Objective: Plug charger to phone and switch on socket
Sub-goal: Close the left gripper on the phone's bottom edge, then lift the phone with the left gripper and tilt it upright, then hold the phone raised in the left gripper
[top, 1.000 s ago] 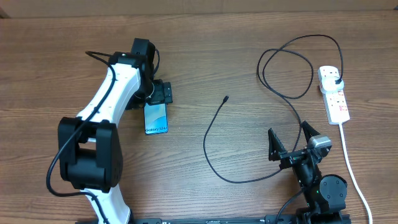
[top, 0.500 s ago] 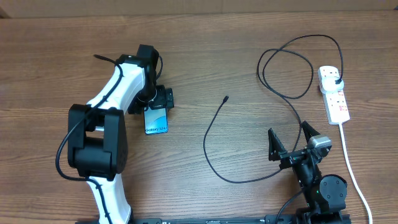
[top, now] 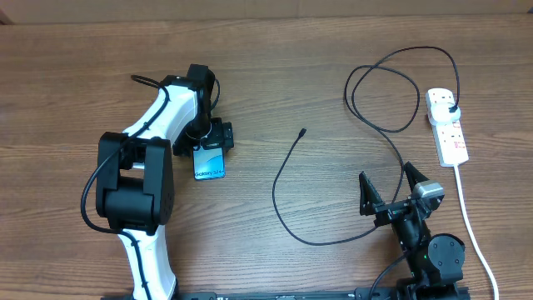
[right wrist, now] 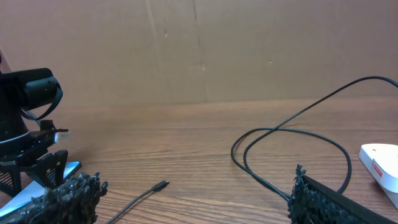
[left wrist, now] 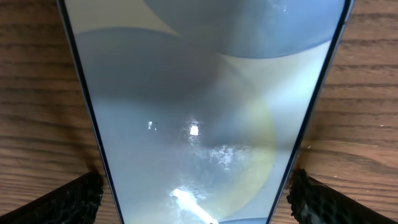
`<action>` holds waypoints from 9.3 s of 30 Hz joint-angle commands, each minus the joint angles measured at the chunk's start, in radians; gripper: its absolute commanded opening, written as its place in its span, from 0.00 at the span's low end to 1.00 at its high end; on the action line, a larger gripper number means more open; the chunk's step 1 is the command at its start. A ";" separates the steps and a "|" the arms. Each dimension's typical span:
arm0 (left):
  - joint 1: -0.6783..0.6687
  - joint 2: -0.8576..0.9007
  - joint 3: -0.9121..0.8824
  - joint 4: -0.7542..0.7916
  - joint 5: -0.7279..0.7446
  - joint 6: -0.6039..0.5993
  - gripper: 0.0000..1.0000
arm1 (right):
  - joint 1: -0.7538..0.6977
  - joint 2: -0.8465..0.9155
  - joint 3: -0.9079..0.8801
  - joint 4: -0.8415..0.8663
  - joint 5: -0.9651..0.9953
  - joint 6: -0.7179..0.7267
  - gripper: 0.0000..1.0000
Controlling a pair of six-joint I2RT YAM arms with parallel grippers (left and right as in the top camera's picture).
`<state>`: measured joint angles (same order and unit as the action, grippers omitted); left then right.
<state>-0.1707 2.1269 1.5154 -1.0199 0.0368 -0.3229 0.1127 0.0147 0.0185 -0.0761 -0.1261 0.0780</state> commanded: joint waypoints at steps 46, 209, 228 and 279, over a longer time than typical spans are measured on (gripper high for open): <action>-0.010 0.027 0.007 0.026 0.087 0.099 0.96 | 0.006 -0.011 -0.011 0.003 0.006 -0.001 1.00; -0.039 0.024 0.459 -0.408 0.511 -0.408 0.70 | 0.006 -0.011 -0.011 0.003 0.006 -0.001 1.00; -0.039 0.024 0.459 -0.461 0.652 -0.539 0.70 | 0.006 -0.011 -0.011 0.003 0.006 -0.001 1.00; 0.068 0.024 0.459 -0.498 1.100 -0.755 0.67 | 0.006 -0.011 -0.011 0.003 0.006 -0.001 1.00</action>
<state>-0.1028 2.1517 1.9461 -1.5150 1.0851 -1.0676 0.1131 0.0147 0.0185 -0.0761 -0.1261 0.0784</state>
